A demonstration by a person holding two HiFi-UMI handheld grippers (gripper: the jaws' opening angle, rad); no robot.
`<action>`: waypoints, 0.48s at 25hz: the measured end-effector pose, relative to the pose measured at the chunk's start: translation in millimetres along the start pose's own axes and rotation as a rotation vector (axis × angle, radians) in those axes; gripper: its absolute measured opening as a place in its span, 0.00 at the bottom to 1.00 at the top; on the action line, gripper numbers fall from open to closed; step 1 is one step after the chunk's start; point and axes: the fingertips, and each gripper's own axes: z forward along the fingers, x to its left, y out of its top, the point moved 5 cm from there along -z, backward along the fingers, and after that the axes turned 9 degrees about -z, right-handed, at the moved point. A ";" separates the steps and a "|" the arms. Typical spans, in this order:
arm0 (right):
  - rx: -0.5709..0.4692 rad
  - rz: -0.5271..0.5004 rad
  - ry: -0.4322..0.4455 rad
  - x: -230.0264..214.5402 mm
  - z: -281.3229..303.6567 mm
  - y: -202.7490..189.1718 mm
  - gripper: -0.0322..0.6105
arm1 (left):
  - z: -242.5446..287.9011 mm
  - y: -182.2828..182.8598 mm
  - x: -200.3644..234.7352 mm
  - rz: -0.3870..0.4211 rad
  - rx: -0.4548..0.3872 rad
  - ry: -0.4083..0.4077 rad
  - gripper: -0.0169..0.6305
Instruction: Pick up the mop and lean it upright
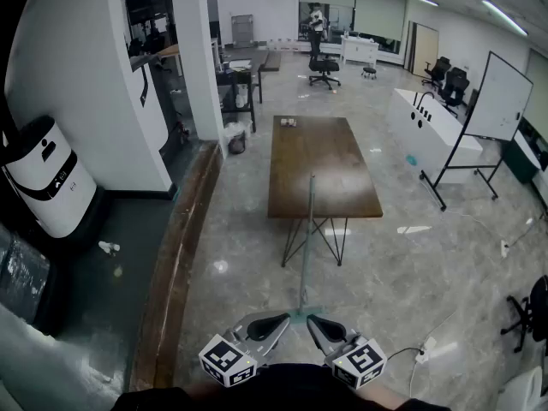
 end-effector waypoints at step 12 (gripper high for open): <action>0.015 0.071 0.010 5.1 4.7 3.3 0.06 | -6.5 -2.7 3.7 -0.009 -0.006 0.011 0.06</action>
